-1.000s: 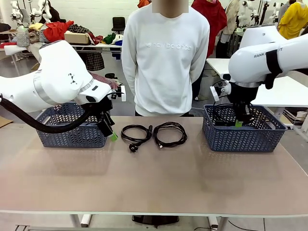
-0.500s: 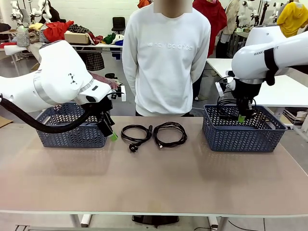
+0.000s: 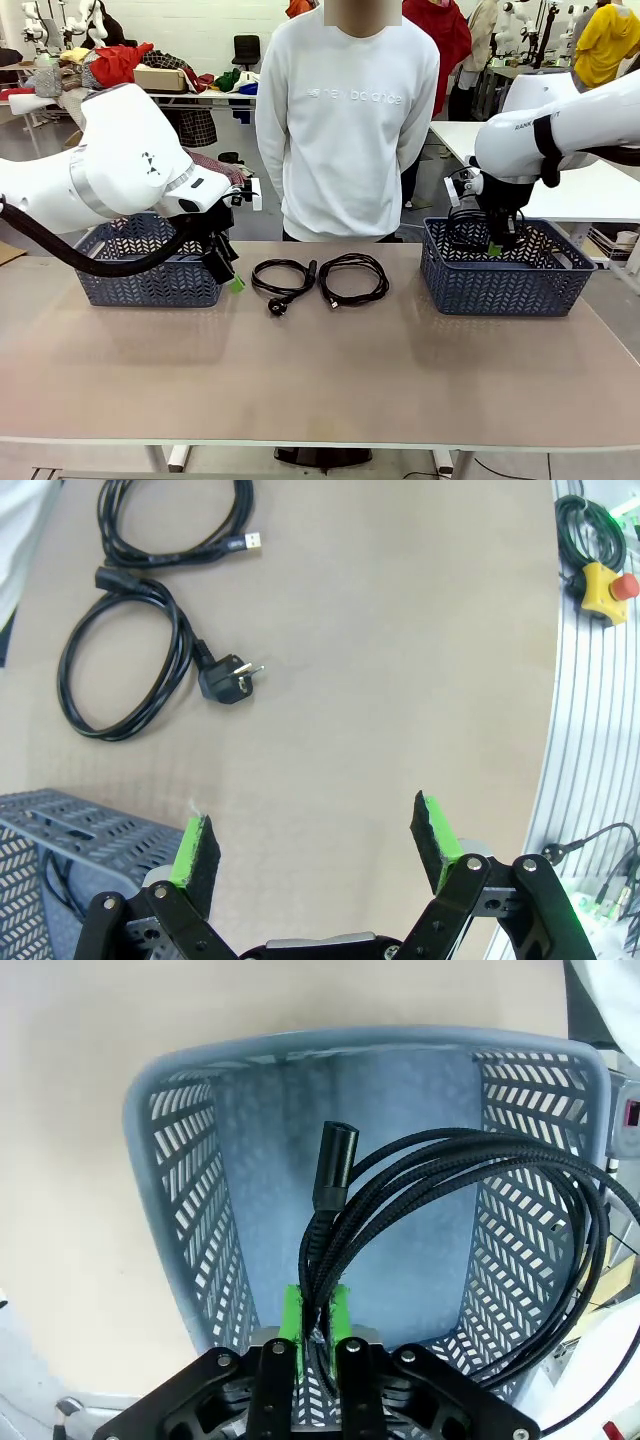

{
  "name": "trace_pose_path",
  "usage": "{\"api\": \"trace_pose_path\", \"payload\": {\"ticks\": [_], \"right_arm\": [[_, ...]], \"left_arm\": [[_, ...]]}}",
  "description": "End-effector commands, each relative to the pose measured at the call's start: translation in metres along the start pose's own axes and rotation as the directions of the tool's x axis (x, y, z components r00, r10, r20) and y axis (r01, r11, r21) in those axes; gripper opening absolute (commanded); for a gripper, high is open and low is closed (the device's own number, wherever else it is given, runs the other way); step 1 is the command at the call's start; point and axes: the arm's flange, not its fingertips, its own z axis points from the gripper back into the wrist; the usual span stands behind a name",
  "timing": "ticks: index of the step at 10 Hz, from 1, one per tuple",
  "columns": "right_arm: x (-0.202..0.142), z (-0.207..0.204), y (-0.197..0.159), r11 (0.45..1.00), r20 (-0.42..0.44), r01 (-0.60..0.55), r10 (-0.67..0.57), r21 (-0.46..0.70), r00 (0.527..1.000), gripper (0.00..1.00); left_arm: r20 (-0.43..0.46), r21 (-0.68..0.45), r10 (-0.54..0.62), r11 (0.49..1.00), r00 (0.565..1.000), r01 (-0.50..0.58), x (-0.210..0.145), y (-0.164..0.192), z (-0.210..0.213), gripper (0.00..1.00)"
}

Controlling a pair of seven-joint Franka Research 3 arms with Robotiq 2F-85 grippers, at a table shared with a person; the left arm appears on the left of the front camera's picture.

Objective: Organize the cables according to human instructions.
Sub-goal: Pick up a bundle of cables and place it in the basket indicated by the human.

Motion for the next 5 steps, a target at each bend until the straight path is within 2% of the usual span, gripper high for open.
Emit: {"api": "trace_pose_path", "payload": {"ticks": [1, 2, 3, 4, 5], "right_arm": [[-0.0024, 0.0033, -0.0075, 1.0, 0.026, -0.003, 0.004, -0.03, 1.0, 0.13], [-0.0012, 0.0024, -0.0076, 1.0, 0.021, -0.004, 0.004, -0.031, 1.0, 0.13], [-0.0006, 0.0006, -0.0092, 1.0, 0.032, 0.008, -0.007, -0.027, 0.999, 0.3], [-0.0008, -0.0001, -0.0101, 0.999, 0.044, 0.019, -0.018, -0.032, 0.999, 0.32], [-0.0013, -0.0001, -0.0106, 0.999, 0.055, 0.031, -0.029, -0.036, 0.998, 0.49]], "left_arm": [[0.0, 0.0, 0.002, 1.0, 1.0, -0.002, -0.0012, 0.0002, 0.0014, 1.0], [0.0, 0.0, 0.002, 1.0, 1.0, -0.002, -0.0012, 0.0002, 0.0014, 1.0], [0.0, 0.0, 0.002, 1.0, 1.0, -0.002, -0.0012, 0.0002, 0.0014, 1.0], [0.0, 0.0, 0.002, 1.0, 1.0, -0.002, -0.0012, 0.0002, 0.0014, 1.0], [0.0, 0.0, 0.002, 1.0, 1.0, -0.002, -0.0012, 0.0002, 0.0014, 1.0]]}}
